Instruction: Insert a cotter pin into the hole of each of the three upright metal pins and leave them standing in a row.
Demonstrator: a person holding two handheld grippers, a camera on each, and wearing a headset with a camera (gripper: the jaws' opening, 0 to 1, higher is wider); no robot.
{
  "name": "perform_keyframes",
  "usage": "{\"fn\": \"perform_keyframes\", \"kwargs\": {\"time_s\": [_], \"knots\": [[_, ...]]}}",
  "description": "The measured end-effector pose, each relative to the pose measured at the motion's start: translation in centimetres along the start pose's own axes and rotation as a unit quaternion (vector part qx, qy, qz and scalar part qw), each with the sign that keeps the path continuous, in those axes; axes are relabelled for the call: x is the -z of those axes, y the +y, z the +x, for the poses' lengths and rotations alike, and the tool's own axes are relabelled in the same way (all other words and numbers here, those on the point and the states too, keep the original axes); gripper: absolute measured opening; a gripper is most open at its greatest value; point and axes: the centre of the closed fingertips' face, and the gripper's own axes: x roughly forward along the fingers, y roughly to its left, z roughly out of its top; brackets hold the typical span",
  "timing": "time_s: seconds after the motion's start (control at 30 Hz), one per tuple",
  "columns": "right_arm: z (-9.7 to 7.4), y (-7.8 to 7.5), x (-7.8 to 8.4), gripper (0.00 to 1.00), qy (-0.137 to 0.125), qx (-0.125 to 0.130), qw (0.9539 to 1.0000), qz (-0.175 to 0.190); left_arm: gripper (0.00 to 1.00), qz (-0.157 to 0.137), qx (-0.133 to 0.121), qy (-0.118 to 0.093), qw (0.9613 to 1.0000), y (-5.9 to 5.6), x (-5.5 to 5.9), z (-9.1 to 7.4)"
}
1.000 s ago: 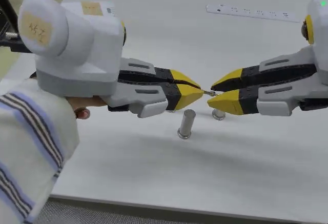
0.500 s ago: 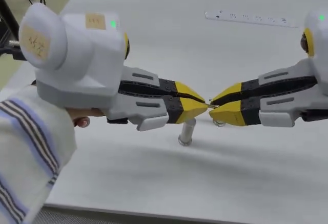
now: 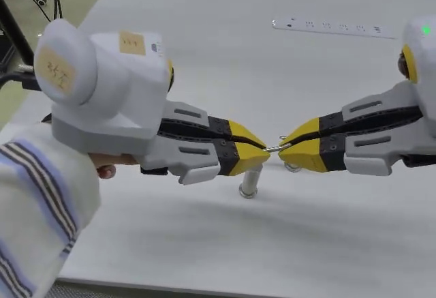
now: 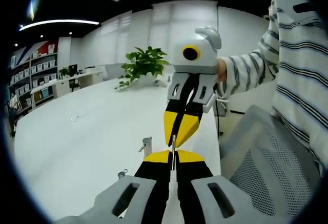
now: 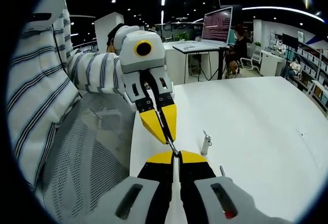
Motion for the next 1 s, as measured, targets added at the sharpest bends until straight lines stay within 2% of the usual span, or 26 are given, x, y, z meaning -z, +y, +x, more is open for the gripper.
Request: {"fn": "perform_keyframes", "kwargs": {"time_s": [0.07, 0.17, 0.33, 0.5, 0.63, 1.0], "knots": [[0.0, 0.1, 0.1, 0.0, 0.002, 0.0, 1.0, -0.001, 0.0, 0.013, -0.005, 0.004, 0.9999, 0.2, 0.2, 0.1], [0.0, 0.1, 0.3, 0.0, 0.004, 0.003, 1.0, -0.005, 0.02, 0.001, -0.006, 0.005, 1.0, 0.4, 0.3, 0.3], [-0.2, -0.4, 0.8, 0.0, -0.002, 0.021, 0.9998, -0.003, 0.14, 0.0, -0.012, 0.01, 0.9999, 0.7, 0.6, 0.5], [-0.5, -1.2, 1.8, 0.0, -0.002, 0.046, 0.9989, 0.005, 0.18, 0.0, -0.019, 0.031, 0.9993, 1.2, 1.6, 0.7], [-0.6, -1.4, 2.9, 0.0, 0.003, 0.055, 0.9985, 0.01, 0.24, 0.004, -0.02, 0.048, 0.9986, 1.3, 2.3, 1.0], [0.0, -1.7, 5.4, 0.0, 0.022, 0.063, 0.9975, 0.023, 0.23, 0.012, -0.023, 0.095, 0.9951, 2.2, 4.5, 1.4]]}}
